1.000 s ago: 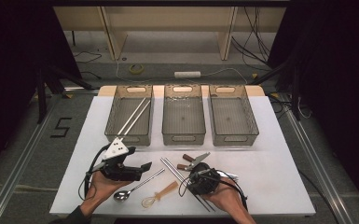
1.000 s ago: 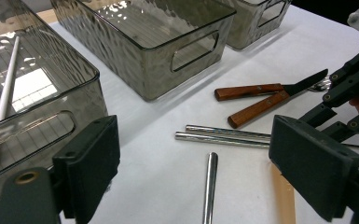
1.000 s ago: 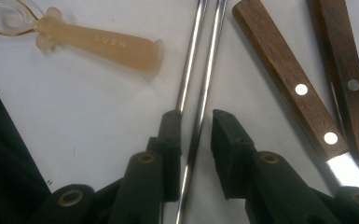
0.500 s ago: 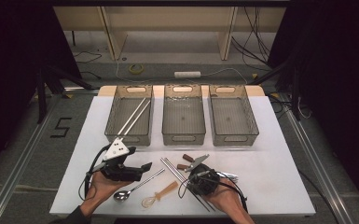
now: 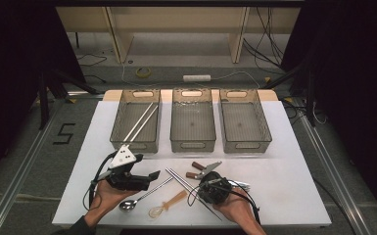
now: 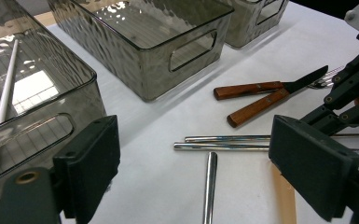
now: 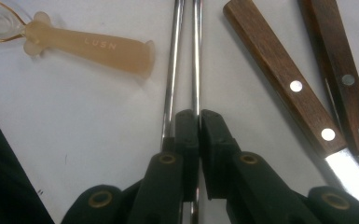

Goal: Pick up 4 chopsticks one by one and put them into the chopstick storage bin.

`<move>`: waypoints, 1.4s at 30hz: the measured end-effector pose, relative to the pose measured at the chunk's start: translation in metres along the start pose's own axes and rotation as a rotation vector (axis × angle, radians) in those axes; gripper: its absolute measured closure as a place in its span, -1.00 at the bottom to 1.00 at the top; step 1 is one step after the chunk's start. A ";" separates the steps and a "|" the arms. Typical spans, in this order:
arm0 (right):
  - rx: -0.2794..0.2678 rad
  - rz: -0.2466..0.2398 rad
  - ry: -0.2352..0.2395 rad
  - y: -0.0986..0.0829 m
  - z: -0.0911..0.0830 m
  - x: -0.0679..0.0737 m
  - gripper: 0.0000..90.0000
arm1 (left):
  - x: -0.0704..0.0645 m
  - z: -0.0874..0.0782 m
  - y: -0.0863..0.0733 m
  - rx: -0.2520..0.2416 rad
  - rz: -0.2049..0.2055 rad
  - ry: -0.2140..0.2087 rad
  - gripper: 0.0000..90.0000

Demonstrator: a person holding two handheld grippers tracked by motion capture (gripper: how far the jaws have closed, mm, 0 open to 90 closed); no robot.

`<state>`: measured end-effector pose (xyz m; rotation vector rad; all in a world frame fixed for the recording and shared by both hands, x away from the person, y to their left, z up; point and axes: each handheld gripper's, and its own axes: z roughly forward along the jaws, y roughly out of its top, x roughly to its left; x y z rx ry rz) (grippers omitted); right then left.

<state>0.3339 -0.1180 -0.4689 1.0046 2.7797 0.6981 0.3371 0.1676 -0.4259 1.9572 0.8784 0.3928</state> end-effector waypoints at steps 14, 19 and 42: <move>-0.023 -0.048 0.007 0.006 -0.020 -0.008 0.93 | -0.008 0.032 0.007 0.089 0.122 -0.098 -0.54; -0.015 -0.064 0.011 0.010 -0.020 -0.009 0.93 | -0.021 0.059 0.011 0.154 0.255 -0.148 -0.40; 0.007 -0.098 0.017 0.021 -0.030 -0.009 0.93 | -0.039 0.109 0.015 0.283 0.448 -0.285 -0.04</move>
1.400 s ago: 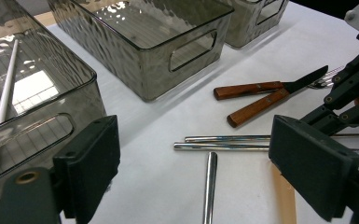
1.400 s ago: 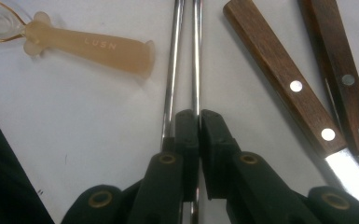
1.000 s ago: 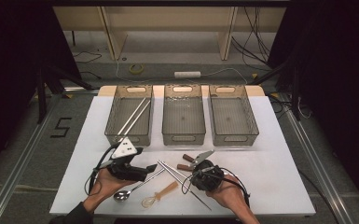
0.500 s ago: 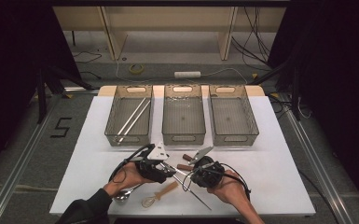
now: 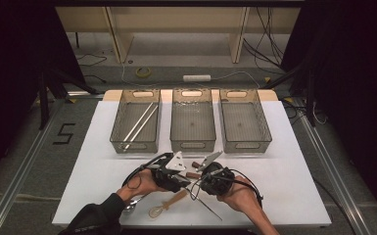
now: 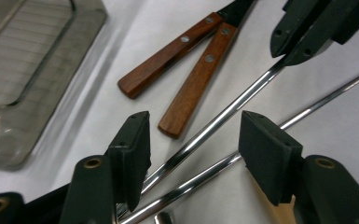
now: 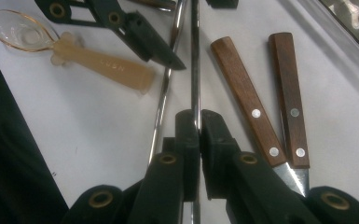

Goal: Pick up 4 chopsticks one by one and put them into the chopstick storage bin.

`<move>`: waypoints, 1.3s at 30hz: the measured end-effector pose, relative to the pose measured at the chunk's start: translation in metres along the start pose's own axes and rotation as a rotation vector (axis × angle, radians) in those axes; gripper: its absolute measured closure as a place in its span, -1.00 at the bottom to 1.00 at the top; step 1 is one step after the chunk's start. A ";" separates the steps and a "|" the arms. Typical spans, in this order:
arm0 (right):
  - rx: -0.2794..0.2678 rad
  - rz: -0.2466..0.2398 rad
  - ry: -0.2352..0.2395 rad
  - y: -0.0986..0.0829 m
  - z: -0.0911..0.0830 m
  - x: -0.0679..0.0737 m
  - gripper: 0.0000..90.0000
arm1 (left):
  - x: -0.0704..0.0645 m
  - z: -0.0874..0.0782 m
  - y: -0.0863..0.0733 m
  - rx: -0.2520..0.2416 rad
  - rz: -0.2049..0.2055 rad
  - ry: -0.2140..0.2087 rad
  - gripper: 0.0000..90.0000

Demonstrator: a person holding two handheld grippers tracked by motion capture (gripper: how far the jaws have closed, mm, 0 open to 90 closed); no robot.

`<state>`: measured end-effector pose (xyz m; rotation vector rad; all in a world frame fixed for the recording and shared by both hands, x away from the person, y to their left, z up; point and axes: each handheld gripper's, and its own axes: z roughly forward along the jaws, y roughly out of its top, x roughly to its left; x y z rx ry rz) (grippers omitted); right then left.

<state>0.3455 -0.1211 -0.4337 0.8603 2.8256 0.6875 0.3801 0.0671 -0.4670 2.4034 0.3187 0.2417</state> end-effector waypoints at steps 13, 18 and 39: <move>-0.001 -0.013 -0.002 0.002 0.000 0.000 0.93 | 0.000 0.008 0.000 0.035 0.045 -0.017 0.13; -0.005 -0.019 -0.003 0.002 0.000 0.000 0.93 | -0.002 0.011 0.003 0.043 0.075 -0.011 0.19; -0.016 -0.023 0.007 0.002 -0.006 -0.003 0.92 | -0.009 0.009 0.011 0.075 0.239 0.007 0.56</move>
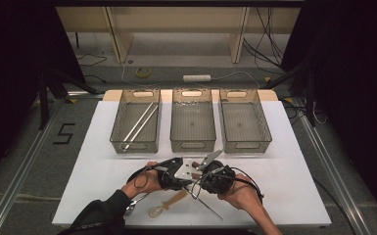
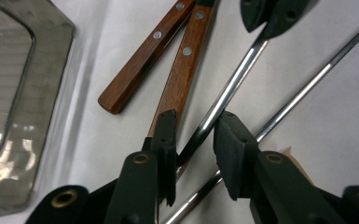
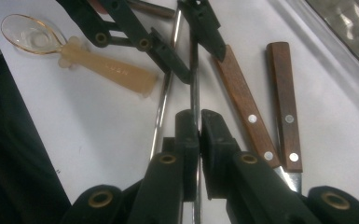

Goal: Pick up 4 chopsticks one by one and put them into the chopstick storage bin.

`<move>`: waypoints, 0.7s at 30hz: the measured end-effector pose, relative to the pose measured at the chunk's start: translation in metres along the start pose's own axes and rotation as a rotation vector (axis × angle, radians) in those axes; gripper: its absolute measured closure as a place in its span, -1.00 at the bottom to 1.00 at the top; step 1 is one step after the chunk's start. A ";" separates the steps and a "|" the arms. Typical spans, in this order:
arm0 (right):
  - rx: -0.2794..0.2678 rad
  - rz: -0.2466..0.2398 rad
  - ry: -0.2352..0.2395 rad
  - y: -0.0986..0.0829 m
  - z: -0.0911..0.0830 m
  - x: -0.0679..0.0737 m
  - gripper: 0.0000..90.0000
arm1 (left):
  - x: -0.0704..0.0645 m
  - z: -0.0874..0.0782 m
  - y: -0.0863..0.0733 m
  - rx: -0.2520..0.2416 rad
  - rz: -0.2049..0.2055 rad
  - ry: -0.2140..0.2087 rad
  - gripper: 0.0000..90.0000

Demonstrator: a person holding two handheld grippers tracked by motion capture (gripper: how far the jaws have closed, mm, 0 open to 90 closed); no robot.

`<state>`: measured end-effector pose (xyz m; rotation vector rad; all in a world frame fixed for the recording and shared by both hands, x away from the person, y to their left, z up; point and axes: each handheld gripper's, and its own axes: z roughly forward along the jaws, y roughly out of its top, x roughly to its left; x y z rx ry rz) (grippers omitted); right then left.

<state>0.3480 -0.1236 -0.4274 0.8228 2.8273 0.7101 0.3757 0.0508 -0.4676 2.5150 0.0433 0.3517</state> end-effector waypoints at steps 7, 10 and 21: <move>-0.012 -0.008 0.012 -0.004 -0.006 -0.008 0.91 | -0.003 -0.004 0.006 0.006 0.088 0.021 0.67; -0.016 -0.010 0.017 -0.004 -0.008 -0.011 0.89 | -0.005 -0.005 0.009 0.021 0.127 0.030 0.72; -0.099 0.021 -0.021 -0.003 -0.020 -0.015 0.37 | -0.003 -0.012 0.017 0.058 0.128 0.064 0.87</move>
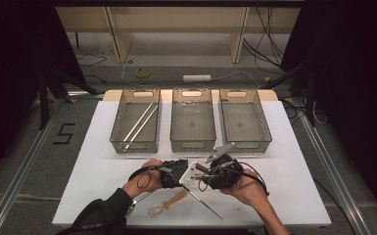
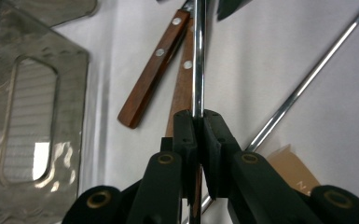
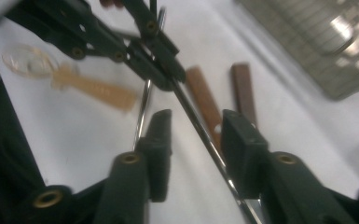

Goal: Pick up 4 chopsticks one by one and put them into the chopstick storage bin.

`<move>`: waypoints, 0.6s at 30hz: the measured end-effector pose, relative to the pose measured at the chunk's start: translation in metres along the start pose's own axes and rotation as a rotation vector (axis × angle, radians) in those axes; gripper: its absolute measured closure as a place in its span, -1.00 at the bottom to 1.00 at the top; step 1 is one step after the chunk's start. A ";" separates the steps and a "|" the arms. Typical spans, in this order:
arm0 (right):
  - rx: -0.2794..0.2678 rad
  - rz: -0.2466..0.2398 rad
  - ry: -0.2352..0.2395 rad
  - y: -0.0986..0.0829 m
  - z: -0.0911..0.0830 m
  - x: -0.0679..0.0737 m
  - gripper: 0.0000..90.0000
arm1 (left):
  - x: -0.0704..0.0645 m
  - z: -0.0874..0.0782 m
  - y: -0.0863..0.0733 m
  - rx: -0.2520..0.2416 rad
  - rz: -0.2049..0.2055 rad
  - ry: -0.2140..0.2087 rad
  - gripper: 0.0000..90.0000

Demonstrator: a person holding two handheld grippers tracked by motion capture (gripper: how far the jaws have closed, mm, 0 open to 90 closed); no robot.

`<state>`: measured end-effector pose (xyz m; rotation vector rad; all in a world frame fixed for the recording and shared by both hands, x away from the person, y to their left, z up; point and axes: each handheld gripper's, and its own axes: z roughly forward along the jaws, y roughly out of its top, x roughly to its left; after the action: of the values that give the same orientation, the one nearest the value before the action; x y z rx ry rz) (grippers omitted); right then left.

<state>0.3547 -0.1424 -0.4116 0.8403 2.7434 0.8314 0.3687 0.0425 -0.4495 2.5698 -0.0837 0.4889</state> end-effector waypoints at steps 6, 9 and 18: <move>-0.132 0.032 -0.047 0.003 -0.015 -0.001 0.10 | 0.006 -0.004 -0.003 -0.012 -0.058 0.005 0.87; -0.177 0.050 -0.045 0.001 -0.023 -0.003 0.03 | 0.008 -0.006 -0.004 -0.022 -0.089 0.003 0.87; -0.275 0.053 -0.022 -0.006 -0.045 0.000 -0.09 | 0.018 -0.012 -0.010 -0.023 -0.195 0.018 0.87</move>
<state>0.3383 -0.1674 -0.3779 0.8616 2.5178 1.1674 0.3836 0.0581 -0.4383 2.5175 0.1658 0.4345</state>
